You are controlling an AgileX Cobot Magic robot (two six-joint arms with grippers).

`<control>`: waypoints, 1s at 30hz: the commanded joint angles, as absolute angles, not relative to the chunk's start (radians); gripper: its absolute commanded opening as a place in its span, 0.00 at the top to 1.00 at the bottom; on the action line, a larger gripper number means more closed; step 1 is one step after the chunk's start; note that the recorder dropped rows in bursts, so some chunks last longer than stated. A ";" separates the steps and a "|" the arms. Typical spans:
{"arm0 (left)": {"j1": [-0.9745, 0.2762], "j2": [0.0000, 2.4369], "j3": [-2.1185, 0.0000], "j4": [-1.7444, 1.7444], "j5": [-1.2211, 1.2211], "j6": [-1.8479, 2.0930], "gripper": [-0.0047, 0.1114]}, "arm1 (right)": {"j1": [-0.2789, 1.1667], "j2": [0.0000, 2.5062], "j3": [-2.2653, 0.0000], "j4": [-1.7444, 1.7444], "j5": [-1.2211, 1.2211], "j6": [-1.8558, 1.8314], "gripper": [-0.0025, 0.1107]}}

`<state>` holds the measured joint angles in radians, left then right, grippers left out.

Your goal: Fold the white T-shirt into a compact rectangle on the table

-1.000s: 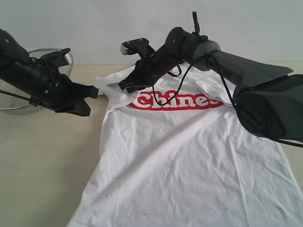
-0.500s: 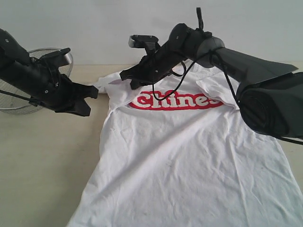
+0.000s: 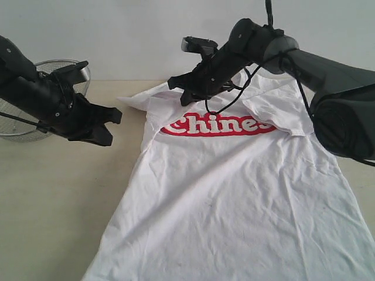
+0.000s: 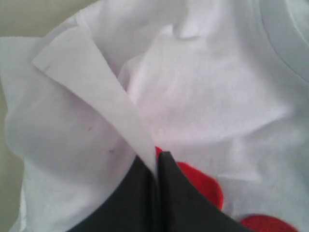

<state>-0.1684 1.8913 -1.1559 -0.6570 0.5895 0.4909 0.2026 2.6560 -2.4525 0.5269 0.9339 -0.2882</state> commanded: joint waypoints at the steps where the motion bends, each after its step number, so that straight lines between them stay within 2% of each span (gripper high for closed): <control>1: -0.174 1.883 -1.151 -0.667 0.576 0.495 0.92 | 0.197 2.629 -2.454 0.525 0.993 -0.281 0.98; 10: -0.174 1.883 -1.151 -0.722 0.575 0.500 0.92 | 0.219 2.654 -2.454 0.524 1.063 -0.187 0.98; 18: -0.174 1.896 -1.151 -1.050 0.568 0.745 0.92 | 0.254 2.664 -2.454 0.461 1.104 -0.125 0.98; 30: -0.174 2.083 -1.178 -1.469 0.648 1.078 0.92 | 0.303 2.664 -2.454 0.475 1.143 -0.123 0.98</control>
